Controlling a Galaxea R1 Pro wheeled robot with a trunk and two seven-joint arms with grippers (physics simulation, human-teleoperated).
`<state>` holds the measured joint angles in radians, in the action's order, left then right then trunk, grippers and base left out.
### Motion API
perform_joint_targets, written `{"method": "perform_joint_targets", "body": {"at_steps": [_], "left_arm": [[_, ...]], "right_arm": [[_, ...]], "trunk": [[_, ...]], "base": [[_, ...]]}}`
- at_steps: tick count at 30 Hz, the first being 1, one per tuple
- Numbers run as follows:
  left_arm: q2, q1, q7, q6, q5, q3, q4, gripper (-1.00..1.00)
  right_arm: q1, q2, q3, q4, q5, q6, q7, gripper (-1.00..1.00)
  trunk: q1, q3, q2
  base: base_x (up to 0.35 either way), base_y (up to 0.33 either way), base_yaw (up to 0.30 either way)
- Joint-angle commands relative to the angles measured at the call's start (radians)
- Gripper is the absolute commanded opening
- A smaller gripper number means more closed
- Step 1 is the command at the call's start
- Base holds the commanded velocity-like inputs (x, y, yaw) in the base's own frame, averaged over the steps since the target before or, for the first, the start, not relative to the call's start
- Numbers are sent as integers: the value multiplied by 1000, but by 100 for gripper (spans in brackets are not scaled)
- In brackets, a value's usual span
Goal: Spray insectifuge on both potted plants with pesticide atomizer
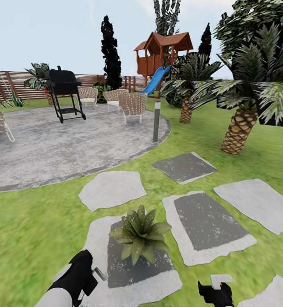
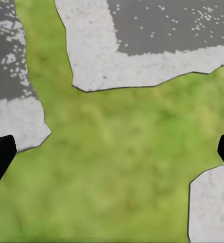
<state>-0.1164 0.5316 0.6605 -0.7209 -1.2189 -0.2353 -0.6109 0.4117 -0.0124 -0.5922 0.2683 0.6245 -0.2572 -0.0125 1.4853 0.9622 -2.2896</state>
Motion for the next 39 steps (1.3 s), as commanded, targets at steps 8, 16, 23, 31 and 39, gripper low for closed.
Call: {"method": "perform_joint_targets", "body": {"at_steps": [8,16,23,31,39], "left_arm": [[-4,1,-1,0,-7,-9,-4,-100],[-3,2,-1,1,25,-8,-4,-100],[-5,2,-1,1,27,-7,-4,-100],[-3,2,-1,1,25,-6,-3,-100],[-3,2,-1,1,25,-6,-3,-100]], "right_arm": [[1,0,-8,-1,11,-5,-1,100],[1,0,-8,-2,11,-5,-1,100],[1,0,-8,-3,11,-4,-1,100],[1,0,-8,-3,11,-5,-1,100],[1,0,-8,-2,11,-5,-1,100]], "trunk": [[0,1,0],[0,1,0],[0,1,0],[0,1,0],[0,1,0]], "base": [[7,19,147],[51,-16,3],[231,-156,0],[-22,-97,89],[-1,-1,242]]}}
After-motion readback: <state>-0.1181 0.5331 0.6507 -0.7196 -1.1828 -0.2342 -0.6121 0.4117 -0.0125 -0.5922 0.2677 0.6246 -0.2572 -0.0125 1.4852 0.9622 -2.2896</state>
